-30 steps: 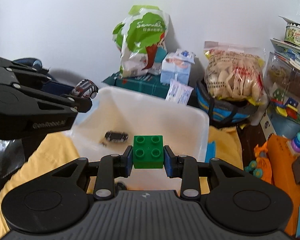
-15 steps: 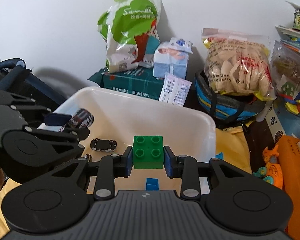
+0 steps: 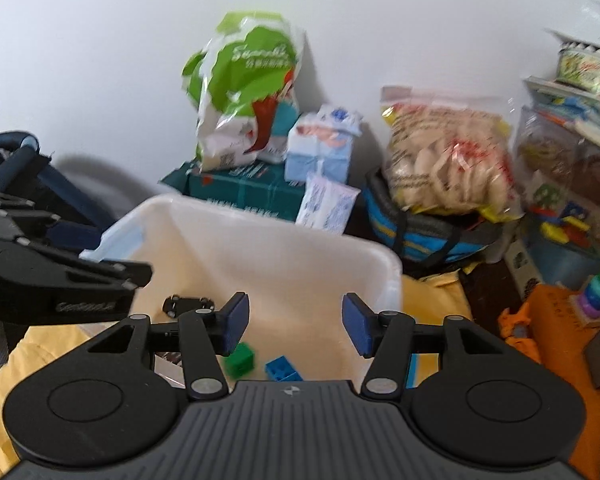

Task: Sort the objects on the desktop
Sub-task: 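Carry the car and green brick over the white bin and release both, then move both grippers back toward the remaining toys on the cloth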

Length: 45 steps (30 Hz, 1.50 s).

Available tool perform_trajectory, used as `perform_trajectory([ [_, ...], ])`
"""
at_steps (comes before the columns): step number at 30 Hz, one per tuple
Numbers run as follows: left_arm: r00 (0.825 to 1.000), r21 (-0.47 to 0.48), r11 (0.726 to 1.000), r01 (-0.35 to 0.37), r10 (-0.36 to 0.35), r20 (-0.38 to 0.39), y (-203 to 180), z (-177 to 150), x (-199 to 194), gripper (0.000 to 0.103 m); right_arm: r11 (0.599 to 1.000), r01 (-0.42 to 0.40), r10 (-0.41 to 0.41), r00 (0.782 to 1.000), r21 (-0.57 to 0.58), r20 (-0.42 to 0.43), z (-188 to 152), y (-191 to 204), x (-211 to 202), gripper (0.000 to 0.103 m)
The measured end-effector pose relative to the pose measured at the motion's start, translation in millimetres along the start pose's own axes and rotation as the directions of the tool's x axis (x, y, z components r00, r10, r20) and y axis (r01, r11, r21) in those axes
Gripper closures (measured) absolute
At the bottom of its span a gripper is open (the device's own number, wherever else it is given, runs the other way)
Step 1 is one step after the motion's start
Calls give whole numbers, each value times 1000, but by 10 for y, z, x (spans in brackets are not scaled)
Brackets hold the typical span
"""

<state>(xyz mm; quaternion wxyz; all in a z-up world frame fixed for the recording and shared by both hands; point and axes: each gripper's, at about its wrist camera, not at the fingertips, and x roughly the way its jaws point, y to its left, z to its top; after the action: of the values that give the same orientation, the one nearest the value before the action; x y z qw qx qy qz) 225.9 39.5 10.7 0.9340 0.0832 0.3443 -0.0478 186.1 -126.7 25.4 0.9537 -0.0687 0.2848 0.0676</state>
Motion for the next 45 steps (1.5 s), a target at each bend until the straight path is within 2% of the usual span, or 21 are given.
perform_trajectory([
  [7, 998, 45, 997, 55, -56, 34, -91, -62, -207, 37, 999, 37, -37, 998, 13, 45, 34, 91, -241, 46],
  [13, 995, 42, 995, 85, -87, 38, -132, -159, -297, 37, 998, 56, -57, 998, 23, 37, -69, 138, -382, 44],
  [17, 993, 31, 993, 117, -118, 33, -130, -243, -390, 37, 997, 63, -63, 998, 44, 10, -212, 116, -452, 43],
  [28, 990, 34, 990, 138, -138, -1, -260, -596, -535, 37, 995, 76, -71, 995, 63, -73, -602, 18, -529, 41],
  [37, 992, 43, 991, 124, -123, -33, -425, -766, -551, 37, 993, 80, -71, 992, 86, -103, -809, -93, -600, 41],
  [45, 993, -6, 998, 57, -57, -105, -366, -978, -432, 37, 994, 49, -37, 991, 101, -125, -969, -200, -628, 41],
])
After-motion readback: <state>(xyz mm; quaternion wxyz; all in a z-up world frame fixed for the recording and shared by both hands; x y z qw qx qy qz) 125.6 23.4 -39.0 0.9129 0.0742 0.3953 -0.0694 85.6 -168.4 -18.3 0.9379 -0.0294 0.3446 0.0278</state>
